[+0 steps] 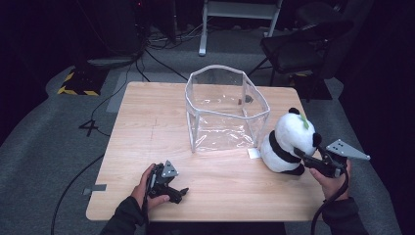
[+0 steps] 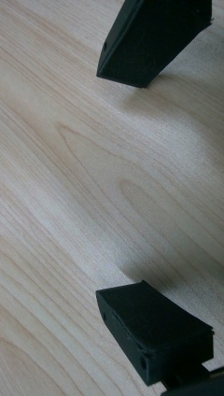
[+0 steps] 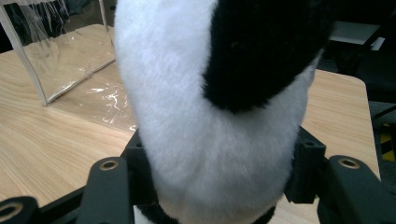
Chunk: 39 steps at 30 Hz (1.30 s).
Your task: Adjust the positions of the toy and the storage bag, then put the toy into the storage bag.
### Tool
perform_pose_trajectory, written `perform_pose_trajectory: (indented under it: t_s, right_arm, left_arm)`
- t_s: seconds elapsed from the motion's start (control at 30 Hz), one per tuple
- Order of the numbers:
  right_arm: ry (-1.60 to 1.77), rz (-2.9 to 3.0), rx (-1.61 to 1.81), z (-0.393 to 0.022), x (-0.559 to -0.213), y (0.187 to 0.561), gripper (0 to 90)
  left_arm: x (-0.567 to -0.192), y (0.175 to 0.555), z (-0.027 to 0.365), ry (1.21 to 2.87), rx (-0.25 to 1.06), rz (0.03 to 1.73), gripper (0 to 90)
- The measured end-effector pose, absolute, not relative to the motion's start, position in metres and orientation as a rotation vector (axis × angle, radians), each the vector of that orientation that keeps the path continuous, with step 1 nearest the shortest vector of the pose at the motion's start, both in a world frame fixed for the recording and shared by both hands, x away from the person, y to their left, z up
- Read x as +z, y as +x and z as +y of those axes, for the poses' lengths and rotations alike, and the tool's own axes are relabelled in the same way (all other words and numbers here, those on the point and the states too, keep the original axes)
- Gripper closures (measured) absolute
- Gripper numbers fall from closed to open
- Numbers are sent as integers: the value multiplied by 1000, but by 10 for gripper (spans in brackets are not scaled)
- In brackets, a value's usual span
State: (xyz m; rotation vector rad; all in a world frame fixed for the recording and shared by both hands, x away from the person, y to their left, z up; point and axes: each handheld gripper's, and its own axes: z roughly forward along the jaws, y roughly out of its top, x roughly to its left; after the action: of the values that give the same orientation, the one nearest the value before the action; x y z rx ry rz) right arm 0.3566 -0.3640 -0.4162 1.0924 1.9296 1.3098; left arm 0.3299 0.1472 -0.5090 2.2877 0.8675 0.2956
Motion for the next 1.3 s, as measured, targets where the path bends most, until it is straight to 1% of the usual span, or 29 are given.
perform_pose_trajectory:
  t_s: [0.6,0.9,1.3]
  right_arm:
    - [1108,1938,1317,-367,-415,361,411]
    - [1077,1935,1312,-366,-415,356,445]
    - [1069,1912,1302,-370,-411,350,466]
  left_arm:
    - [-509,328,147,2286,310,881,4]
    - [-509,330,147,2283,295,877,1]
    - [-509,330,147,2287,302,876,1]
